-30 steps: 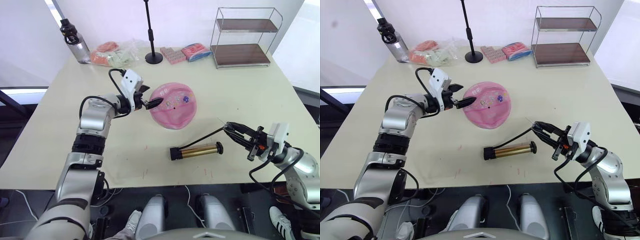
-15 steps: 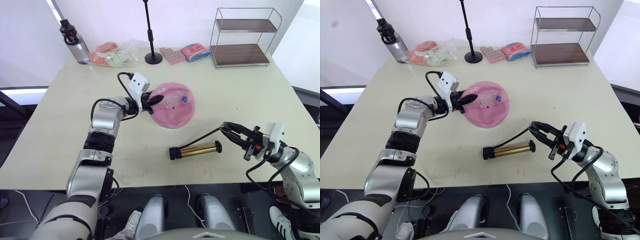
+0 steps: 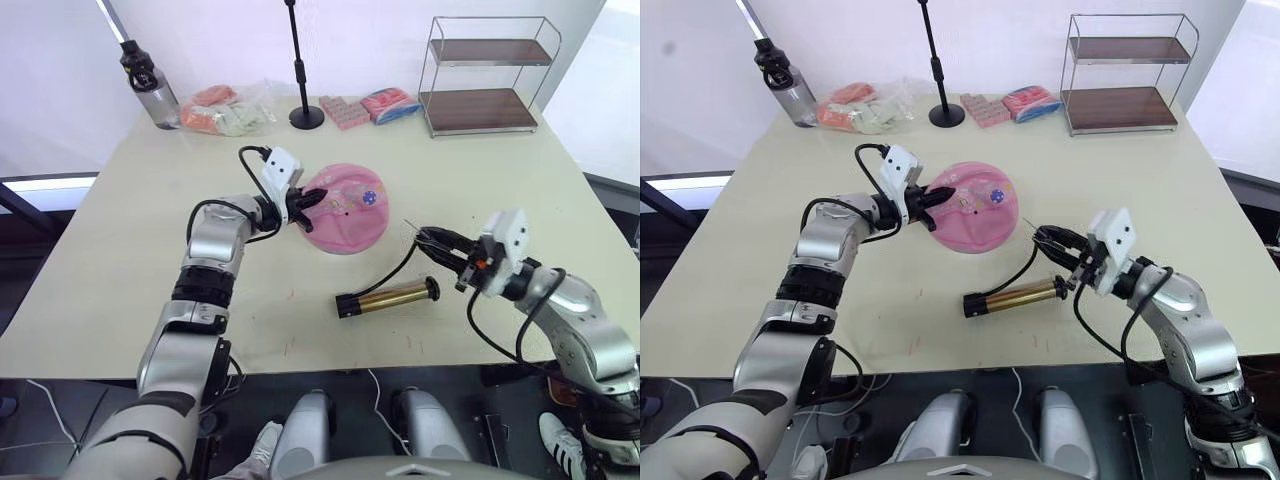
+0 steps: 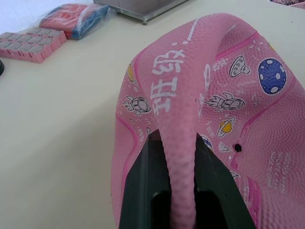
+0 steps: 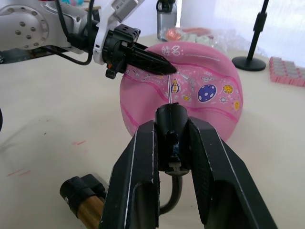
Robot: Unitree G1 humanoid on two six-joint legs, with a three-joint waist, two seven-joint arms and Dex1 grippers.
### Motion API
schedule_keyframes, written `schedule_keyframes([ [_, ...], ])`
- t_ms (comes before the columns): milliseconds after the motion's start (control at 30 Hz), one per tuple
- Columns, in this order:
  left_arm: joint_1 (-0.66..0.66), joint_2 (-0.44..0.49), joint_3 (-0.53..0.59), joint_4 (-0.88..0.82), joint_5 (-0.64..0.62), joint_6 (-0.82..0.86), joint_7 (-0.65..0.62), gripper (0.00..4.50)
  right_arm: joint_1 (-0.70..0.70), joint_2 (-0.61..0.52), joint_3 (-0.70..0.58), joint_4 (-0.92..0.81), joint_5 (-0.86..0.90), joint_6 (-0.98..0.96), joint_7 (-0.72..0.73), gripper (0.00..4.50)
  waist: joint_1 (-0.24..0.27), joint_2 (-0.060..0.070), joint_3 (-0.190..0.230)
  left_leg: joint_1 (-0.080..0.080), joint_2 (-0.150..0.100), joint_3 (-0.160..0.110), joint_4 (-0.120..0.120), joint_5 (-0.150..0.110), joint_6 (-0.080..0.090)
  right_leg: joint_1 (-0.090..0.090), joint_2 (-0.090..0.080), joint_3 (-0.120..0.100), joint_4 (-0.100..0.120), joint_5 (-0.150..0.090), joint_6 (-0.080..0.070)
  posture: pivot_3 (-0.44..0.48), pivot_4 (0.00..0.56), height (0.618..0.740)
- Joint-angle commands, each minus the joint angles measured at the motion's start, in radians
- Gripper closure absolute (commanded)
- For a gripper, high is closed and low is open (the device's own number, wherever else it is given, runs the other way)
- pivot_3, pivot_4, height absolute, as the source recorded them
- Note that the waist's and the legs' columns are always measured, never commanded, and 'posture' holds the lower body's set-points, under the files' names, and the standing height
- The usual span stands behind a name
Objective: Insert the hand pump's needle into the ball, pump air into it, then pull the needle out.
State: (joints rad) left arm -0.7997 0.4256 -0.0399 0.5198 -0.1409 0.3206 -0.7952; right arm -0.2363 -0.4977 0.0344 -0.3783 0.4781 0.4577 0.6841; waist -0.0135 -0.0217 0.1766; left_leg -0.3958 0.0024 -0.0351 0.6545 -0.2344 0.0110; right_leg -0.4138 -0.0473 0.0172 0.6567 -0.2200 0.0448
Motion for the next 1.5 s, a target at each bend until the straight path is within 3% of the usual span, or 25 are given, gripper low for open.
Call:
schedule_keyframes([
  [33, 0.008, -0.012, 0.006, -0.054, 0.0, -0.018, 0.02, 4.47, -0.088, 0.011, 0.036, -0.048, -0.006, 0.135, -0.077, 4.16, 0.001, 0.0, 0.0, 0.0, 0.0, 0.0, 0.0, 0.0, 0.0, 0.0, 0.0, 0.0, 0.0, 0.0, 0.0, 0.0, 0.15, 0.74],
  [367, 0.042, -0.027, 0.003, -0.069, 0.008, -0.031, 0.052, 4.47, -0.38, 0.071, 0.124, 0.022, -0.027, 0.524, -0.223, 4.16, 0.002, 0.0, 0.0, -0.001, -0.001, -0.001, 0.0, 0.0, 0.0, -0.001, 0.0, -0.001, 0.0, 0.0, 0.0, 0.0, 0.15, 0.74],
  [667, 0.046, -0.035, 0.003, -0.048, 0.011, -0.055, 0.063, 4.47, -0.613, 0.14, 0.18, 0.191, -0.018, 0.799, -0.223, 4.16, 0.003, 0.0, 0.0, -0.001, -0.001, -0.002, 0.0, 0.0, 0.0, -0.001, -0.001, -0.001, 0.001, 0.0, -0.001, 0.0, 0.15, 0.74],
  [1100, 0.046, -0.039, 0.001, -0.024, 0.018, -0.083, 0.06, 4.47, -0.826, 0.243, 0.209, 0.469, -0.077, 0.922, -0.244, 4.16, 0.002, 0.0, 0.0, -0.002, -0.001, -0.002, 0.0, 0.0, 0.0, -0.001, -0.001, -0.002, 0.001, 0.0, -0.001, 0.0, 0.15, 0.74],
  [1500, 0.049, -0.043, -0.003, -0.025, 0.02, -0.09, 0.056, 4.47, -0.864, 0.288, 0.231, 0.628, -0.163, 0.845, -0.251, 4.16, 0.001, 0.0, 0.0, -0.002, -0.001, -0.002, 0.0, 0.0, 0.0, -0.002, -0.001, -0.001, 0.001, 0.001, -0.001, 0.0, 0.15, 0.74],
])
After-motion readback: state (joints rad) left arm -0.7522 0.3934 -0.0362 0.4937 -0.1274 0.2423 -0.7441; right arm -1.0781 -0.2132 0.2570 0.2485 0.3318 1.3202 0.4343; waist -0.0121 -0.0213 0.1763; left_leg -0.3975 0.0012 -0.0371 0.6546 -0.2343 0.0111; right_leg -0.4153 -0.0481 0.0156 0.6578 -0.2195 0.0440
